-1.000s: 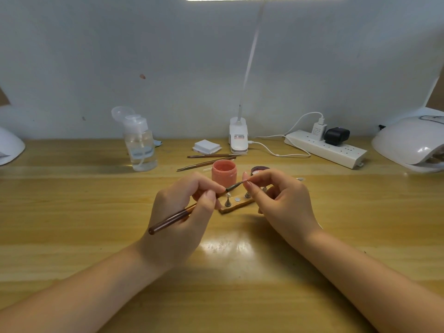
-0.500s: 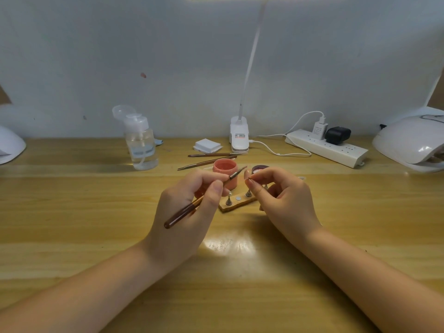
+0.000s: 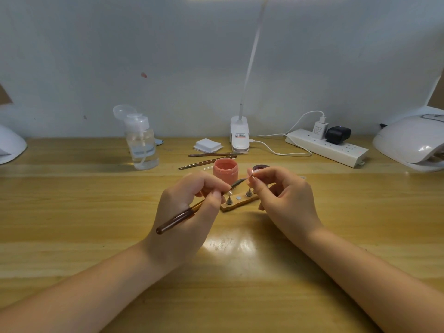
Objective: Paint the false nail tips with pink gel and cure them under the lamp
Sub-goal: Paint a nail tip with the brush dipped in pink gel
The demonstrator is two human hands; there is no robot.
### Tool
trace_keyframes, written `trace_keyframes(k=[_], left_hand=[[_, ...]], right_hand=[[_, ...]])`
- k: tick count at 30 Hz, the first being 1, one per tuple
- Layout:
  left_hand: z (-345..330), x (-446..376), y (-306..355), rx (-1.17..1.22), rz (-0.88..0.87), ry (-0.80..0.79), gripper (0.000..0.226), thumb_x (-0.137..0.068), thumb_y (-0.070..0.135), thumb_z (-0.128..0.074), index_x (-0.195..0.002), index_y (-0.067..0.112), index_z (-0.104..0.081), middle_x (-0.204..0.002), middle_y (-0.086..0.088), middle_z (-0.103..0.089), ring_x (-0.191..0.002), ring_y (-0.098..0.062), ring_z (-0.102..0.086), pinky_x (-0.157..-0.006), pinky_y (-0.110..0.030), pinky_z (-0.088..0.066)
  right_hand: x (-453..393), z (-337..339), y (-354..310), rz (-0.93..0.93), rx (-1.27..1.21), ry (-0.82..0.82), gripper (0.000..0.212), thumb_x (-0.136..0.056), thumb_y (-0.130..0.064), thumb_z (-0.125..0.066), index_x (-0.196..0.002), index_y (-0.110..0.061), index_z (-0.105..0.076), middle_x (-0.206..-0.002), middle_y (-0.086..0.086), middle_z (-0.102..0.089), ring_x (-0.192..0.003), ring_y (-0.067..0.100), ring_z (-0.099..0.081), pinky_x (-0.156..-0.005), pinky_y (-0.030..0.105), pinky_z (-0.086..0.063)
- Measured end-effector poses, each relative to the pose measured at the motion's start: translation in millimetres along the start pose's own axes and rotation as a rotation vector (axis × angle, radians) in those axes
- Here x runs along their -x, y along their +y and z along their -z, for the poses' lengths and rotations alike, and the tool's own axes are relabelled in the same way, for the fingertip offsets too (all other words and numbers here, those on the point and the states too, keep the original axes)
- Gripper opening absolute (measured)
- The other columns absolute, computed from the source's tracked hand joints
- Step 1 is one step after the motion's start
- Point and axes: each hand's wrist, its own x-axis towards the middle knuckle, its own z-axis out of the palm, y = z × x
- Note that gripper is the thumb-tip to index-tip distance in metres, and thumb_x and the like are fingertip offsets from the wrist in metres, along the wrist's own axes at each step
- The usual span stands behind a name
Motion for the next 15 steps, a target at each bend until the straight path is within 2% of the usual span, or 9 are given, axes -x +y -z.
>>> trace_keyframes(k=[4, 10, 15], left_hand=[[-2.1, -1.4, 0.8, -0.029, -0.006, -0.012, 0.026, -0.090, 0.027, -0.049, -0.101, 0.014, -0.069, -0.089, 0.008, -0.070, -0.089, -0.007, -0.066, -0.076, -0.013, -0.047], [-0.4, 0.1, -0.8, -0.020, 0.034, 0.008, 0.024, -0.086, 0.029, -0.046, -0.090, 0.017, -0.067, -0.078, 0.009, -0.067, -0.082, -0.009, -0.064, -0.072, -0.013, -0.045], [-2.5, -0.5, 0.1, -0.046, 0.046, -0.016, 0.022, -0.091, 0.028, -0.054, -0.101, 0.017, -0.071, -0.091, 0.008, -0.072, -0.095, -0.013, -0.066, -0.081, -0.022, -0.048]], right_hand=[[0.1, -0.1, -0.6, -0.004, -0.008, -0.005, 0.010, -0.086, -0.017, -0.069, -0.096, -0.016, -0.070, -0.082, -0.005, -0.069, -0.062, 0.018, -0.065, -0.058, 0.045, -0.055], [0.4, 0.7, -2.2, -0.026, -0.026, 0.011, 0.007, -0.086, -0.016, -0.070, -0.093, -0.017, -0.070, -0.080, -0.005, -0.069, -0.062, 0.020, -0.065, -0.059, 0.047, -0.055], [1.1, 0.4, -3.2, -0.015, -0.009, 0.007, 0.007, -0.086, -0.016, -0.070, -0.093, -0.015, -0.070, -0.079, -0.004, -0.069, -0.060, 0.019, -0.064, -0.060, 0.047, -0.054]])
